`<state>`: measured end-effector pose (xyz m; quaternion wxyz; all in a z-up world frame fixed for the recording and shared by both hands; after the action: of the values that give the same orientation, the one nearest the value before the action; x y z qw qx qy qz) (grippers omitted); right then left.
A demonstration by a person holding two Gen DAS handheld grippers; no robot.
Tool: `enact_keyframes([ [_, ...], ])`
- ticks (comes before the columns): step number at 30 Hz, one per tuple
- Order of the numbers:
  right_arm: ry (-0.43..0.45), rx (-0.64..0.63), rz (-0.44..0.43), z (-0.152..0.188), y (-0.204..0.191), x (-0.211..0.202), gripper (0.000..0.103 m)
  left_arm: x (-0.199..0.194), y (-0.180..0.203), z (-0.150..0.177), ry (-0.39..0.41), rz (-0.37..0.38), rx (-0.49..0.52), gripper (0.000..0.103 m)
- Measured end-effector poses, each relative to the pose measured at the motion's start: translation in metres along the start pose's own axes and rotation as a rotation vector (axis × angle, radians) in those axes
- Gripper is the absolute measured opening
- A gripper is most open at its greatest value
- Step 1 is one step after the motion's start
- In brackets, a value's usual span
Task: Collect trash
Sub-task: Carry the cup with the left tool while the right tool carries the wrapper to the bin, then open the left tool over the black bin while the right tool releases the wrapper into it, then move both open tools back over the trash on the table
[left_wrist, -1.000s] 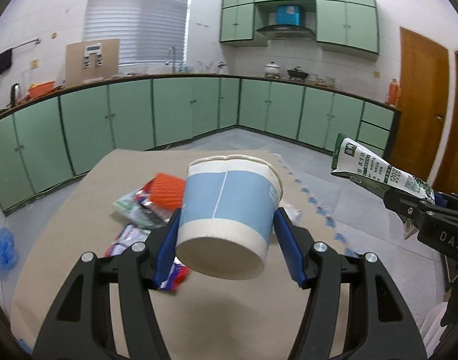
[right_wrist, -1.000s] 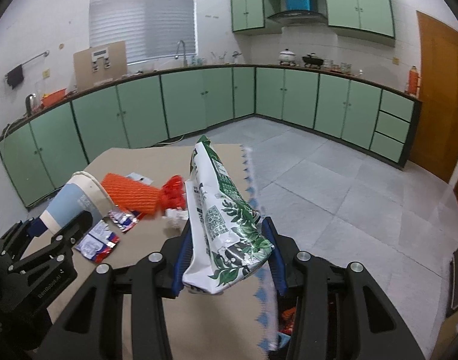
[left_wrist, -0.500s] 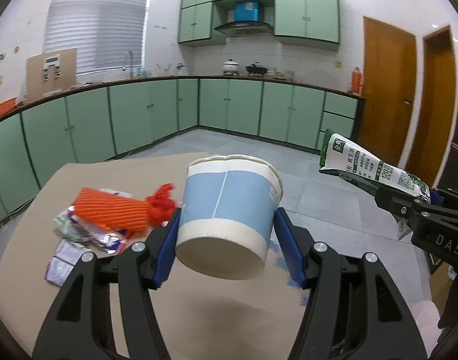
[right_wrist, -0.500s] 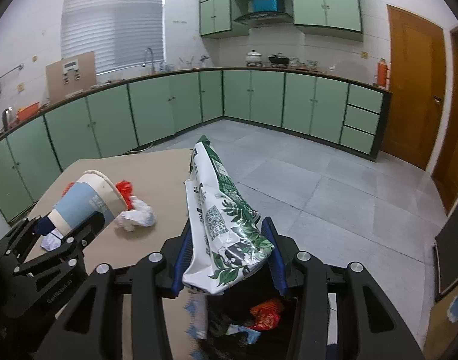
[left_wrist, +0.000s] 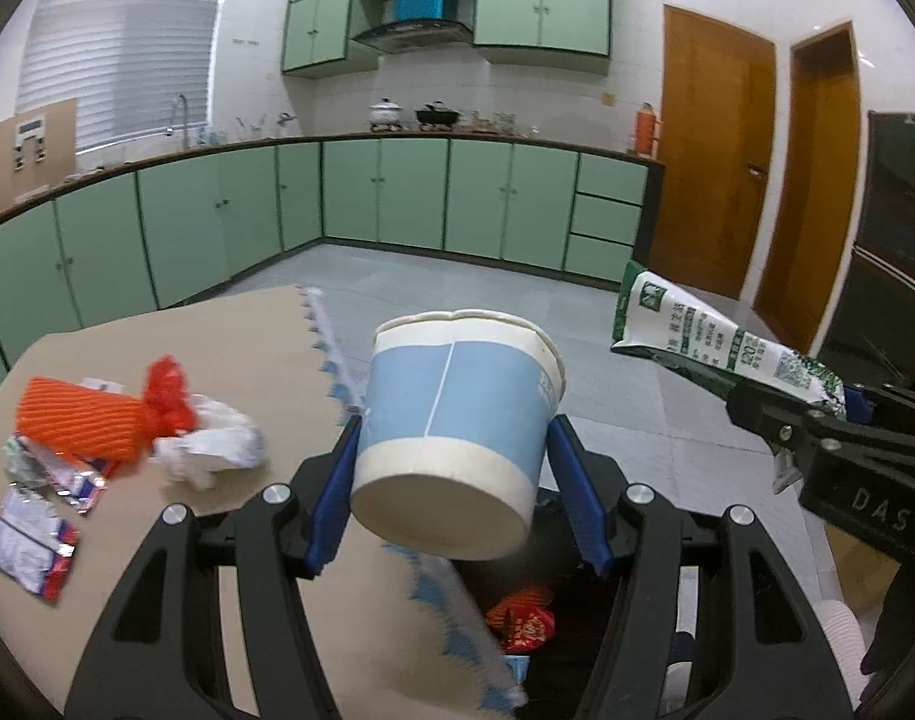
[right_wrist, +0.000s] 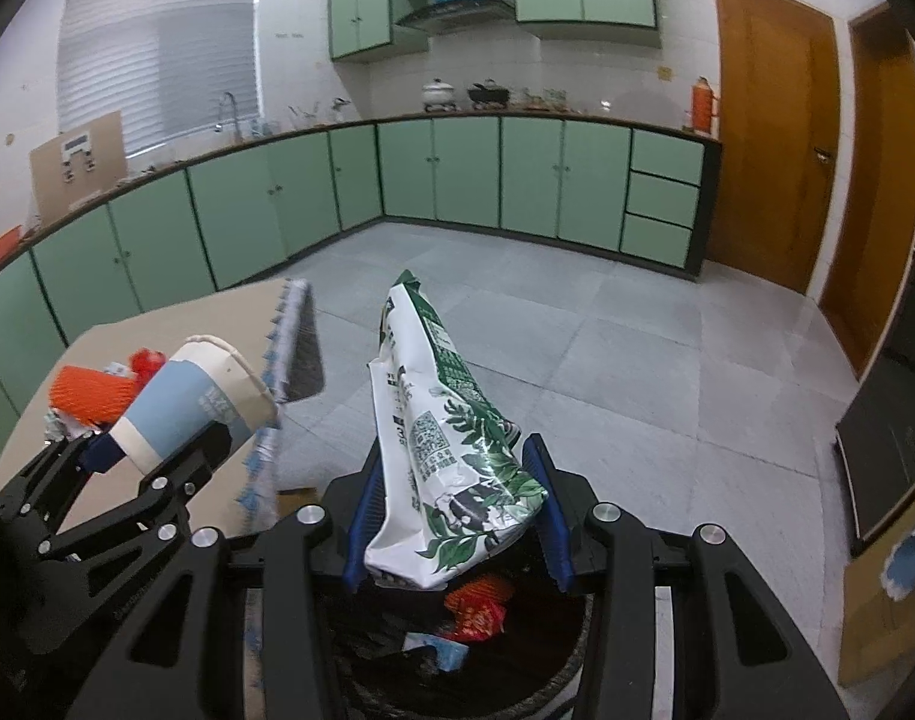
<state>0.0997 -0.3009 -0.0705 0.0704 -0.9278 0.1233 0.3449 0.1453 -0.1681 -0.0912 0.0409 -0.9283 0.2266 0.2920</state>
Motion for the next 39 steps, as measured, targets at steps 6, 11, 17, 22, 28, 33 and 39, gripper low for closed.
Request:
enact_keyframes([
  [6,-0.052,0.027,0.026,0.015,0.018,0.025,0.044,0.033,0.022,0.008,-0.047,0.039,0.039,0.059],
  [11,-0.095,0.041,0.029,0.023,0.028,0.046,0.044,0.053,0.029,0.015,-0.087,0.054,0.060,0.061],
  [17,-0.151,0.048,0.008,0.032,0.037,0.068,0.051,0.068,0.024,0.020,-0.142,0.072,0.057,0.066],
  [22,-0.150,0.056,0.015,0.033,0.040,0.068,0.059,0.067,0.016,0.021,-0.150,0.088,0.030,0.073],
  [28,-0.117,0.067,0.012,0.027,0.042,0.060,0.069,0.051,0.005,0.014,-0.112,0.077,0.012,0.075],
  [33,-0.038,0.064,-0.014,0.019,0.027,0.039,0.091,0.024,-0.011,0.008,-0.051,0.038,-0.007,0.081],
  [39,0.055,0.027,-0.080,0.007,-0.011,0.021,0.097,-0.011,-0.052,0.003,0.003,-0.058,-0.034,0.086],
])
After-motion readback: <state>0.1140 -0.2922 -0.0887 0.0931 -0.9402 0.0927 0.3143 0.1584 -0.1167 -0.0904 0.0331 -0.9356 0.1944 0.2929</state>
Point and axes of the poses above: each gripper's, at about its wrist camera, not at the fingertips, and x roughly the way its jaws point, y to its right, z to its underside, the point moved 2 cm from there along x, roughly the way its jaws point, and after that the axes turned 5 degrees about -y, right-handed, at the moved point
